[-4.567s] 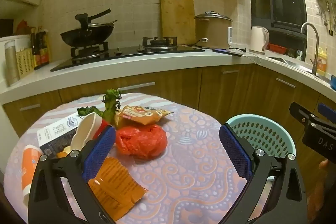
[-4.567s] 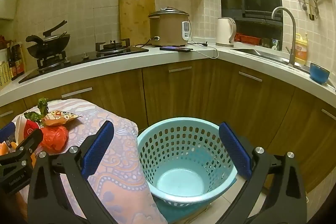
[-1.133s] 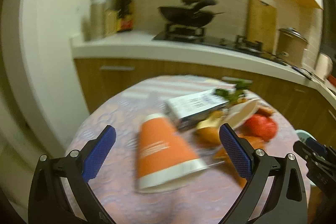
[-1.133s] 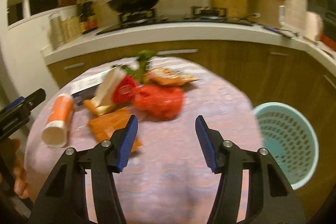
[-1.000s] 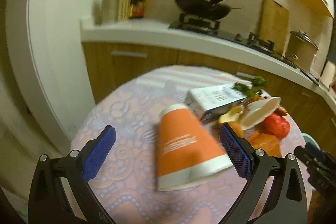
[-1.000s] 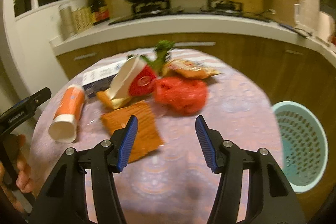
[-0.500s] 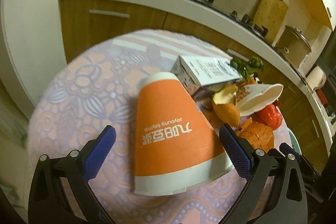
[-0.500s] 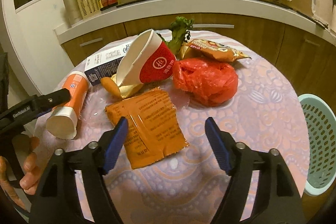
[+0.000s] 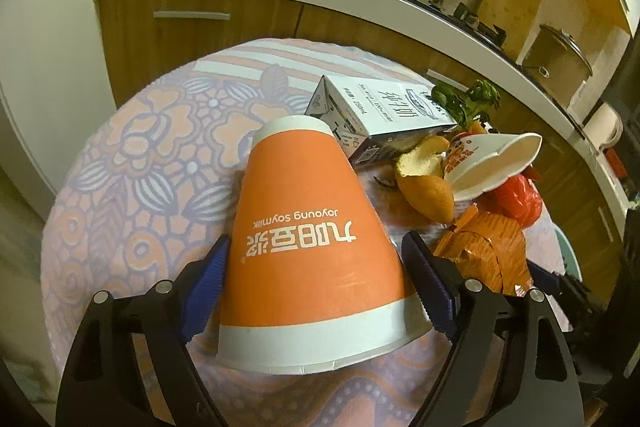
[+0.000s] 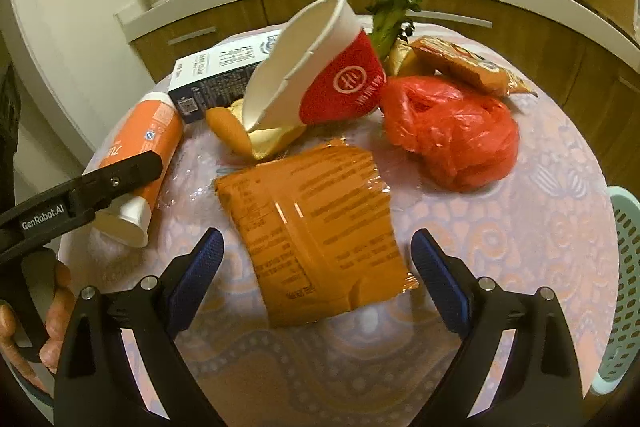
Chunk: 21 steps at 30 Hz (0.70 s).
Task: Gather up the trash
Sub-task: 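Grasp the orange-white paper cup with left tool while right tool grasps orange wrapper, then carry both items over the blue basket and open both tools to drop them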
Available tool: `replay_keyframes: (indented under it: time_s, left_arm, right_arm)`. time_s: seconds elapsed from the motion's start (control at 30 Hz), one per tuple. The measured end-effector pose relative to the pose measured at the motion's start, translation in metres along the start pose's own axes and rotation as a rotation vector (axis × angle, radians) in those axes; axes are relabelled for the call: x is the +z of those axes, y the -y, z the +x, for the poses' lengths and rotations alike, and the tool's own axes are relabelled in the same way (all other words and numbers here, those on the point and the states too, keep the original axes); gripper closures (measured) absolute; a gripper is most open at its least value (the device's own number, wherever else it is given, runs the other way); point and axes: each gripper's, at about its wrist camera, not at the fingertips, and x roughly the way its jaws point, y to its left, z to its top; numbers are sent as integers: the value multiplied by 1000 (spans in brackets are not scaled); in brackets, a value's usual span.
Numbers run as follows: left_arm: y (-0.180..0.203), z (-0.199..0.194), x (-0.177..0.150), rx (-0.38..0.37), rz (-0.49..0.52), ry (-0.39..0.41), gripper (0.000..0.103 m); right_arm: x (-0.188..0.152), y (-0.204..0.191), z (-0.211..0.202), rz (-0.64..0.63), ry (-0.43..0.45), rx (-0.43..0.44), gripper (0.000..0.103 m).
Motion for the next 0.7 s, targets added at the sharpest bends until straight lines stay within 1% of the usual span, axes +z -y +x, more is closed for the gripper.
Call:
replay_keyframes:
  time_s: [0.03,0.1,0.13,0.17,0.23,0.27,0.3,0.4,0.5,0.57,0.7]
  left_arm:
    - [0,-1,-1,1,2,2,22]
    - [2,-6,-2,5,8,7,22]
    - [3,-7,-2,8,13,11,22]
    - [4,-10,-3,10,21,18,22]
    - [7,-17,-5,10,30,32,22]
    - [7,-19,-5,11,32,37,23]
    - [8,-24,-6,10,37,46,22]
    - [12,-37,-7,3,53,71,23]
    - [19,-50,-8,5,76,102,23]
    - [24,-57,-10,11,92,122,22]
    - [42,-72,-9,-31,126,158,22]
  right_arm:
    - [-1,-1,0,-8,2,-4,23]
    - [-3,-3,2,-15,-15,7,35]
    - [-3,-3,2,-15,-20,4,40]
    - [-3,-4,2,-17,-19,5,42]
    - [-5,-5,-1,-22,-7,19,57]
    - [-7,-5,-5,-25,2,24,59]
    - [-9,-6,-7,-24,7,23,65]
    - [-15,-4,-19,-18,33,28,69]
    - [-19,-1,-38,-18,77,39,69]
    - [-20,1,-50,-23,101,30,69]
    - [-19,6,-78,-30,158,-1,69]
